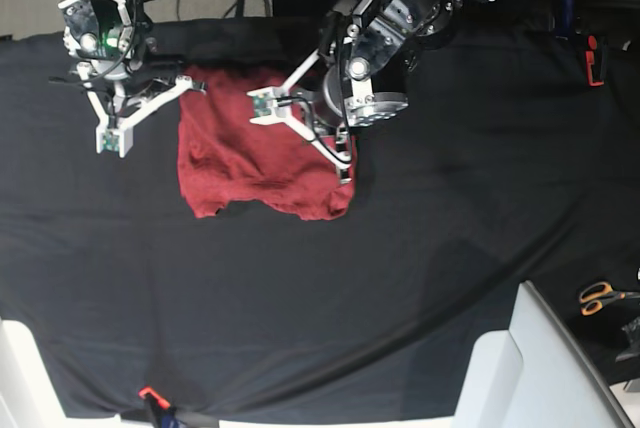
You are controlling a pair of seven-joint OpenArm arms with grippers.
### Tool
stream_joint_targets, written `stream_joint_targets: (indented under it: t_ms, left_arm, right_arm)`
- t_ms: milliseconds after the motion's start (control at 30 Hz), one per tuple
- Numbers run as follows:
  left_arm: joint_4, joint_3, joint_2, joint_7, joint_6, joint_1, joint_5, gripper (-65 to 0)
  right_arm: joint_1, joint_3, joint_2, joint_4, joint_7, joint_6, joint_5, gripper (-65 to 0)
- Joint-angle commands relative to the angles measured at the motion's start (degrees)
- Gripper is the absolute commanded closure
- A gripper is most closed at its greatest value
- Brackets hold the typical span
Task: Fold the T-shirt properly
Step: 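Smooth the stack's edge with the left gripper toward the right gripper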
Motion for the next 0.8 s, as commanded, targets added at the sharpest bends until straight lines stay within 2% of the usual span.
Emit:
stream_joint_targets:
  t_ms: [0,200,500,767]
  left_arm:
    - [0.8,-0.1,-0.3,-1.4,0.3,0.5,-0.4,0.0]
    - [-0.8,0.3,-0.6,-1.7,0.3,2.8,-0.2,0.0]
    - [-0.8,-0.3,-3.3,-1.7,0.3,4.0,0.0,0.0]
    - [1.1,0.0,-3.0,-1.8,0.3,1.9,-0.4,0.0]
  right_arm:
    - [0.0,0.1,0.4,0.9,1.0,0.0,-0.2,-0.2]
    - [0.0,0.1,0.4,0.9,1.0,0.0,-0.2,-0.2]
    - [0.1,0.1,0.4,0.9,1.0,0.0,-0.2,-0.2]
    - [0.2,-0.5,0.1,1.6,1.0,0.5,-0.2,-0.2]
